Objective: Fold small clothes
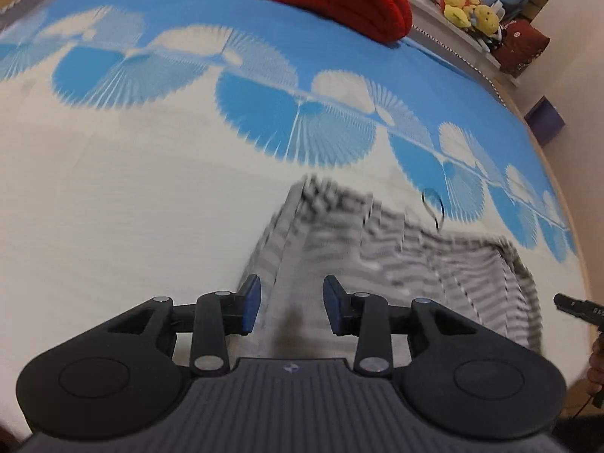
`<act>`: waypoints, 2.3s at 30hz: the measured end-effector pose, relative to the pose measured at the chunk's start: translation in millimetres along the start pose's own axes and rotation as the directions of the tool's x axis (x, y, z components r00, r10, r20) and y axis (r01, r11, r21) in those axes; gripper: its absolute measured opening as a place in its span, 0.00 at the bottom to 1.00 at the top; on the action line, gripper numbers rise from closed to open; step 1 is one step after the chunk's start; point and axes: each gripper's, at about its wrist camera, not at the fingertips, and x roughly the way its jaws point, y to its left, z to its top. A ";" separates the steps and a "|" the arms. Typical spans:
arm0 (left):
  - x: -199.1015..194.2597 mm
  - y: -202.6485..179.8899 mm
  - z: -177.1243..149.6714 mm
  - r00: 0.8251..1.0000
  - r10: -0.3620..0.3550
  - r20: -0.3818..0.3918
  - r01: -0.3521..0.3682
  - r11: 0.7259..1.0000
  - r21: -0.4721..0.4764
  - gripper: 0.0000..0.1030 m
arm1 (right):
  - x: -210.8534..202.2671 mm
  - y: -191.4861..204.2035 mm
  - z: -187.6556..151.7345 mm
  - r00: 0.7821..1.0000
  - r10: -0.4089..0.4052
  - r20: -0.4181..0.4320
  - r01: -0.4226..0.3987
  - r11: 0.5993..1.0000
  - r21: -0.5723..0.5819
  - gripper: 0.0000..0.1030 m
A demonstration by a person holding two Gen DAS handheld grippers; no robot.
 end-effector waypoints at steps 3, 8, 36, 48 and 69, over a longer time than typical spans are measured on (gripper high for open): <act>0.0 19.1 -37.4 0.998 -0.016 -0.064 0.012 0.998 -0.068 0.39 | -1.3 -20.9 -34.3 0.999 -0.007 -0.054 0.010 0.998 0.061 0.50; 11.6 41.0 -63.6 0.988 -0.008 -0.152 -0.013 0.991 -0.136 0.39 | 7.1 -33.6 -63.7 0.986 -0.043 -0.160 0.055 0.996 0.071 0.49; -12.6 24.1 -63.7 0.998 0.051 -0.031 -0.051 0.999 0.004 0.27 | -20.9 -56.4 -74.8 0.988 -0.064 -0.138 0.064 0.998 -0.001 0.07; 25.2 -64.0 -60.1 0.986 -0.130 -0.105 0.151 0.962 0.226 0.27 | 12.0 -25.8 -61.5 0.984 -0.110 -0.142 0.087 0.983 -0.159 0.00; 40.9 -56.3 -13.4 0.998 -0.036 0.057 0.035 0.999 0.022 0.32 | 58.8 30.1 14.1 0.985 -0.125 0.120 0.147 0.969 -0.197 0.48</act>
